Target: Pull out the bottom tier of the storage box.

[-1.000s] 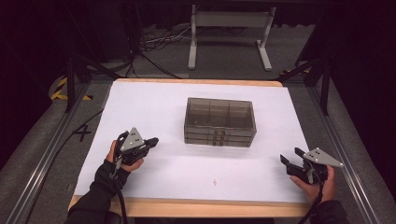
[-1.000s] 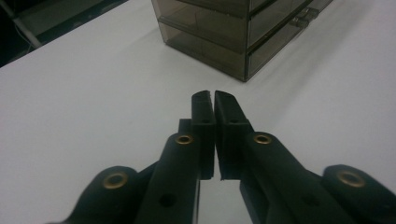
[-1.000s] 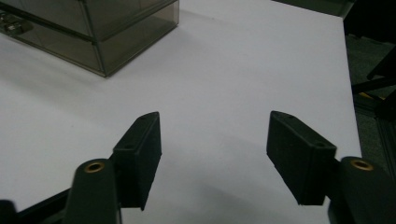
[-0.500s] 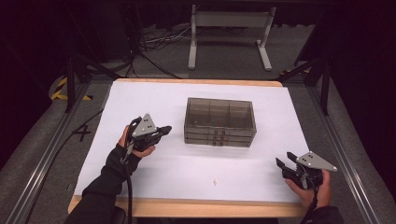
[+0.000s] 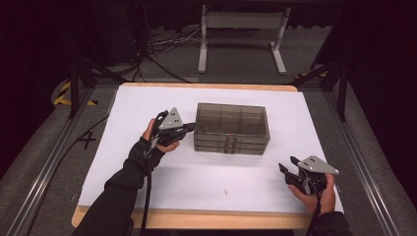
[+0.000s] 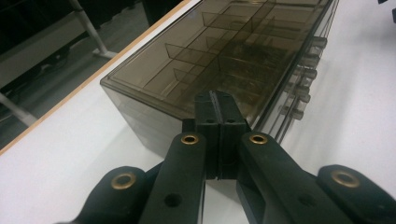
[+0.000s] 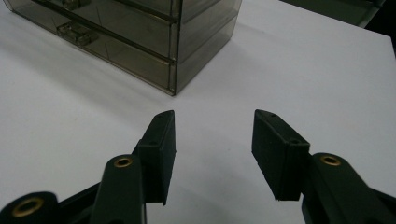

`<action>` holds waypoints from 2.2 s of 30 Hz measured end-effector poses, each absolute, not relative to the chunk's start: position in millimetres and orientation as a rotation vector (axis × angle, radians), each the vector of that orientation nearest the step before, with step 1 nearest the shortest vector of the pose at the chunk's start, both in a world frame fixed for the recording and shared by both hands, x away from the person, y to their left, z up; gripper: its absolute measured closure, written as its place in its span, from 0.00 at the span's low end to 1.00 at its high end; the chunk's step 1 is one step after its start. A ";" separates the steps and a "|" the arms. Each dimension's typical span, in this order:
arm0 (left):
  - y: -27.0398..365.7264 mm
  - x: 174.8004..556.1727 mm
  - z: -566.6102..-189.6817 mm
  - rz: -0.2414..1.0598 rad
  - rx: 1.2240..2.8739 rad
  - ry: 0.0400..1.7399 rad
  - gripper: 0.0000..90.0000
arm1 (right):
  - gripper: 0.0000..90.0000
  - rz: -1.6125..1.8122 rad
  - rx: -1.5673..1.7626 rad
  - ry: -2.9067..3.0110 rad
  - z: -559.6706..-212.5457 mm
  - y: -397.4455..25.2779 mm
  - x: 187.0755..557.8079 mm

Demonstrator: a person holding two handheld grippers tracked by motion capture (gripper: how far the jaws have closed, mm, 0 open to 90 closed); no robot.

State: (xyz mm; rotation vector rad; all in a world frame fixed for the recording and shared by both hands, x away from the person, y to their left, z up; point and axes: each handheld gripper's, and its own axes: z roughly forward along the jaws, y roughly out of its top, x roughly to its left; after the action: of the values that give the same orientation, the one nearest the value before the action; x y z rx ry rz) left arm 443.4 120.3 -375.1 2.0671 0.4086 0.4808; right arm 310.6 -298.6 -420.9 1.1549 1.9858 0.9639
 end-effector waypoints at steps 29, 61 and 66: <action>113.3 447.2 -375.6 0.449 2.076 0.372 1.00 | 0.56 0.970 1.106 2.073 -420.8 -240.7 322.7; 114.9 446.8 -375.9 0.450 2.081 0.334 1.00 | 0.57 0.931 1.495 1.929 -449.3 -127.8 363.1; 114.6 446.2 -376.1 0.461 2.080 0.332 1.00 | 0.59 0.909 1.542 1.865 -450.3 -120.7 366.0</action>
State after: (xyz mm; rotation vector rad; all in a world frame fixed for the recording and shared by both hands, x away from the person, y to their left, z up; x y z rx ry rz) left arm 446.2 114.6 -376.1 2.0804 0.3322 0.4606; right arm 366.0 -120.7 -450.3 1.5416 1.8649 0.9087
